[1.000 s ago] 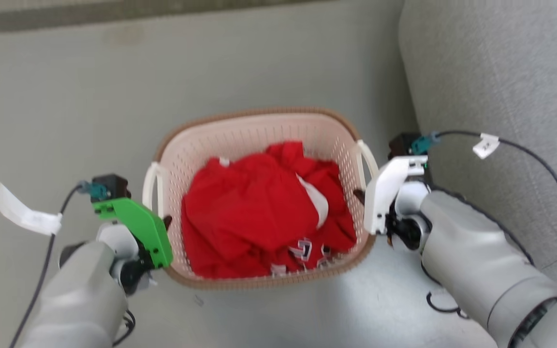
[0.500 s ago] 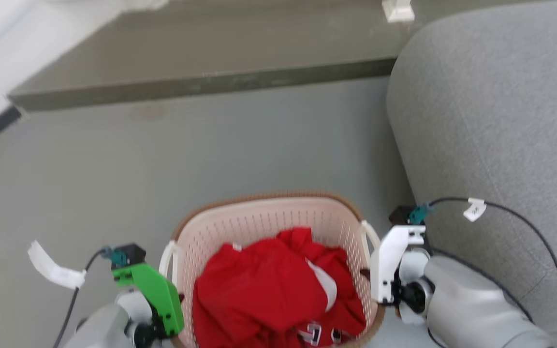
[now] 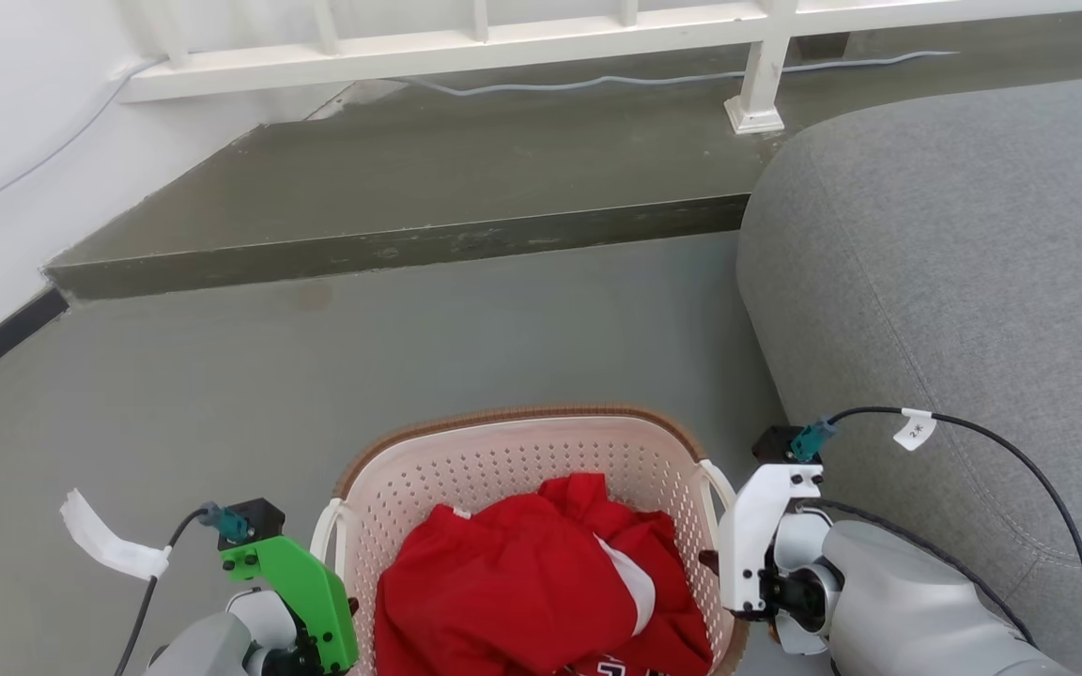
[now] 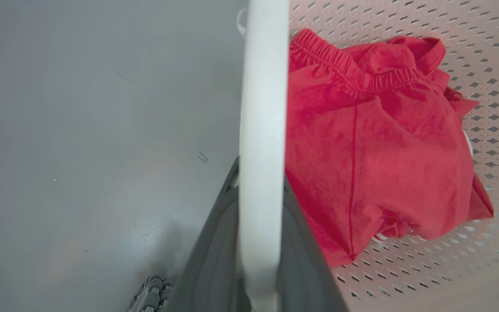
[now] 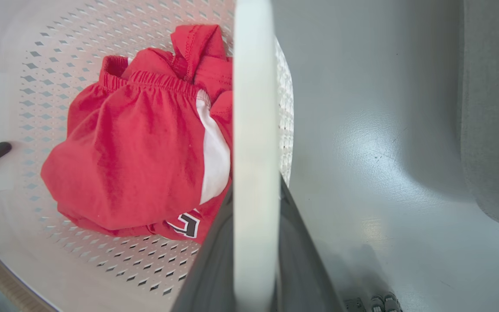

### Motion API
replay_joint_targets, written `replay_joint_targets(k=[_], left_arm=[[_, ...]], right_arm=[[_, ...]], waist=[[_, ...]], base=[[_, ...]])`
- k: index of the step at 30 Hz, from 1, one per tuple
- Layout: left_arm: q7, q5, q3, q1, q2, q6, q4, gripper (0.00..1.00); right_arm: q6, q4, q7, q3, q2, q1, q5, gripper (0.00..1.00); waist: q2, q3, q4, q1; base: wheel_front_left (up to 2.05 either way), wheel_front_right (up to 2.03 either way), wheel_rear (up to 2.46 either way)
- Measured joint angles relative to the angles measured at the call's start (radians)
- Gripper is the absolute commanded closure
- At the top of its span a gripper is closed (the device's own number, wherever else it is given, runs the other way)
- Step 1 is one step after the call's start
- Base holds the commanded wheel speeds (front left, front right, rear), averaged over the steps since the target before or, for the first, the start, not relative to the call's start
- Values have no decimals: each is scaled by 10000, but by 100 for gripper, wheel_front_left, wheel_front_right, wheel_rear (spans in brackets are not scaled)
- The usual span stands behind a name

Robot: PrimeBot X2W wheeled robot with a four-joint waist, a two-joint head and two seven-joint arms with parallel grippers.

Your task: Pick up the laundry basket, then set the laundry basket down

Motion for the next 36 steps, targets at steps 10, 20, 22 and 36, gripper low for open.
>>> replay_joint_targets(k=[10, 20, 22, 36], left_arm=[[73, -6, -2, 2, -12, 0, 56, 100], [73, -6, -4, 1, -12, 0, 73, 100], [71, -8, -2, -1, -12, 0, 73, 100], [-176, -6, 21, -442, 153, 0, -115, 100]], right_arm=[[-15, -29, 81, 105, -10, 1, 84, 100], [-35, -75, 82, 180, -33, 0, 161, 100], [-42, -90, 82, 194, -38, -2, 173, 100], [-205, -341, -44, 230, -90, -491, 244, 100]], waist=[[0, -23, -31, 0], [0, 31, -34, 1], [0, 65, -36, 0], [0, 891, -96, 1]], base=[[0, 0, 0], [0, 0, 0], [0, 0, 0], [0, 0, 0]])
